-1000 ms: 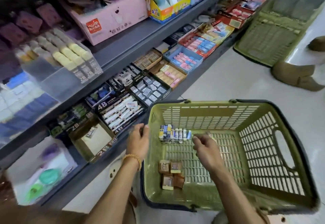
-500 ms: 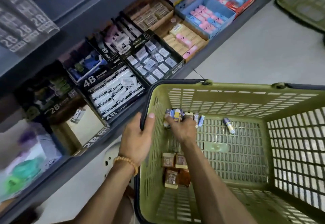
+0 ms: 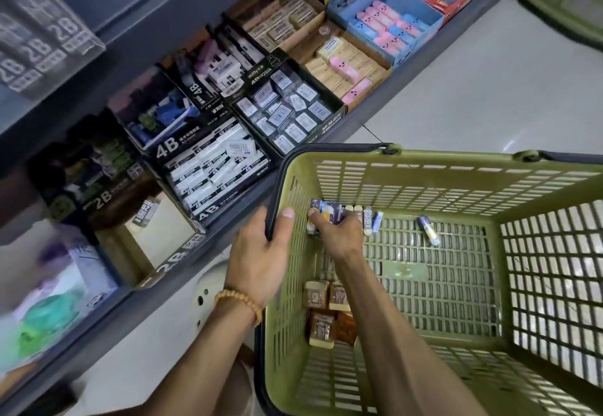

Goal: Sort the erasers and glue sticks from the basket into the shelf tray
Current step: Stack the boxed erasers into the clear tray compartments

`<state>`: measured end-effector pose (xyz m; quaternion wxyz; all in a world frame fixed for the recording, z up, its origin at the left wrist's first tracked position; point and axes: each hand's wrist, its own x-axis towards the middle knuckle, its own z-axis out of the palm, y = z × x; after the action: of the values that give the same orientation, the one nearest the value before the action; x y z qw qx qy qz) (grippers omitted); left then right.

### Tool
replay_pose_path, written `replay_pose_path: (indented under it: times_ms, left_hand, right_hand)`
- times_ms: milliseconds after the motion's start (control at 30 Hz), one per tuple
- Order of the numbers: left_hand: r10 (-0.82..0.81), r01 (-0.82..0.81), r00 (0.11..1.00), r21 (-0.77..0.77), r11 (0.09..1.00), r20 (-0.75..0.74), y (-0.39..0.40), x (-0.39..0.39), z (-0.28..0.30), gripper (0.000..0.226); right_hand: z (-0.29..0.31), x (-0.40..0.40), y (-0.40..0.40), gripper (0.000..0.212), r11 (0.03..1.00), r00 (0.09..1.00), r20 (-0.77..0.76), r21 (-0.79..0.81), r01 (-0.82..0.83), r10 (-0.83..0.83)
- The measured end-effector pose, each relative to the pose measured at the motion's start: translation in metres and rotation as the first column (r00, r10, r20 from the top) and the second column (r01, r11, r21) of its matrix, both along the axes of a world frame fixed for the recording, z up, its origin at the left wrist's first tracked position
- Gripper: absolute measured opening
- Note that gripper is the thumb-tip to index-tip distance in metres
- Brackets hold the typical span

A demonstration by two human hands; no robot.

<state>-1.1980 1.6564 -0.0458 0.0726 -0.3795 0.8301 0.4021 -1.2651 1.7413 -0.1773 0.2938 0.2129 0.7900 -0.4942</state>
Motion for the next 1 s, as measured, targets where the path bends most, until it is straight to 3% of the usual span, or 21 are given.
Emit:
replay_pose_path:
  times_ms: [100,167,267,433,567,700,833,900,1000]
  left_hand:
    - [0.004,-0.004,1.000,0.000,1.000,0.000,0.000,0.000,0.001,0.071]
    - [0.010,-0.010,1.000,0.028,1.000,0.001,-0.001,0.001,0.000,0.077]
    - [0.018,-0.019,1.000,0.049,0.999,0.003,-0.001,0.001,-0.001,0.090]
    - [0.020,-0.021,1.000,0.046,0.999,0.013,-0.001,0.001,-0.002,0.088]
    - [0.023,-0.024,1.000,0.057,0.998,0.014,0.000,0.001,0.000,0.093]
    - [0.025,-0.026,1.000,0.041,0.999,0.017,0.000,0.000,0.000,0.078]
    - [0.013,-0.014,1.000,0.034,0.999,0.027,0.000,0.001,0.001,0.075]
    - [0.016,-0.017,1.000,0.038,0.999,0.019,0.000,0.001,0.000,0.076]
    - [0.015,-0.016,0.999,0.037,0.999,0.030,0.000,0.002,0.000,0.075]
  right_hand:
    - [0.013,0.000,0.000,0.056,0.999,1.000,0.000,-0.032,0.007,-0.007]
    - [0.012,-0.001,0.003,0.049,0.998,1.000,0.014,-0.055,0.013,-0.012]
    - [0.008,-0.003,0.004,0.064,0.997,0.999,0.031,-0.073,0.024,-0.021]
    - [0.007,0.000,0.000,0.078,0.997,0.999,0.043,-0.072,0.035,-0.032]
    - [0.002,-0.003,0.005,0.056,0.993,0.995,0.079,-0.102,0.066,-0.058]
    - [-0.001,-0.005,0.010,0.031,0.981,0.992,0.082,-0.160,0.111,-0.099]
    - [0.013,-0.008,0.018,0.053,0.968,0.987,0.108,-0.212,0.137,-0.116]
    - [0.008,-0.009,0.020,0.051,0.949,0.979,0.140,-0.259,0.179,-0.147]
    - [0.011,-0.006,0.021,0.080,0.913,0.965,0.179,-0.328,0.240,-0.190]
